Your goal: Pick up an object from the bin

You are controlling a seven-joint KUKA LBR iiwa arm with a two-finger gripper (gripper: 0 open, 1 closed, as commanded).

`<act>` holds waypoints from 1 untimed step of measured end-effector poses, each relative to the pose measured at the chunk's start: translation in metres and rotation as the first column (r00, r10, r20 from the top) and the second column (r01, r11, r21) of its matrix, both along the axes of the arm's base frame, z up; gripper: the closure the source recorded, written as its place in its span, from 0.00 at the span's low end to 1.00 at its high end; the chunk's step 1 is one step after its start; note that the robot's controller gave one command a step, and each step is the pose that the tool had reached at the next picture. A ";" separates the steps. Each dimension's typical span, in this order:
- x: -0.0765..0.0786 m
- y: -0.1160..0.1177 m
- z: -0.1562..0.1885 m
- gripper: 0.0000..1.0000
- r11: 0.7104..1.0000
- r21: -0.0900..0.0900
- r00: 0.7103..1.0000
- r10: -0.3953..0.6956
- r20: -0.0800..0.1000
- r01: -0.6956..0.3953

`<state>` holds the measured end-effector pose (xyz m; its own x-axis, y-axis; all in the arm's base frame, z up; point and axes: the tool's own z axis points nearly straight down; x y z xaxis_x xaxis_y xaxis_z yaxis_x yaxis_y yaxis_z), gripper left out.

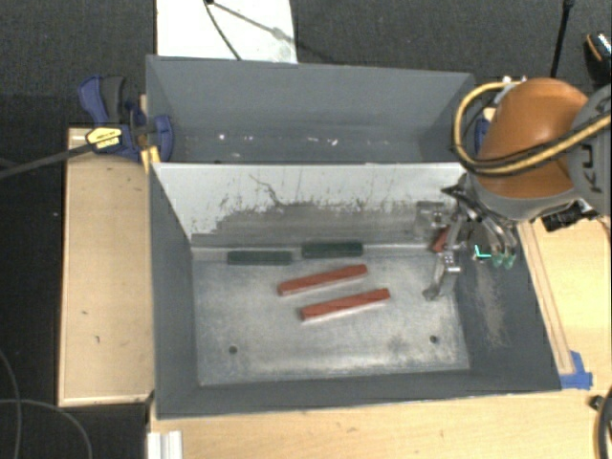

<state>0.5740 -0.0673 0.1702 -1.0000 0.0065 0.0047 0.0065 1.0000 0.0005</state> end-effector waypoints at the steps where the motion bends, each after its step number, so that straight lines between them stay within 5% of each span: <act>1: 0.005 0.043 -0.088 0.00 0.996 0.003 0.996 0.089 0.000 -0.089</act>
Offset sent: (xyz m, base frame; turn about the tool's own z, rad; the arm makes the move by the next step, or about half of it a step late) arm 0.0065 0.0405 -0.0839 -0.0862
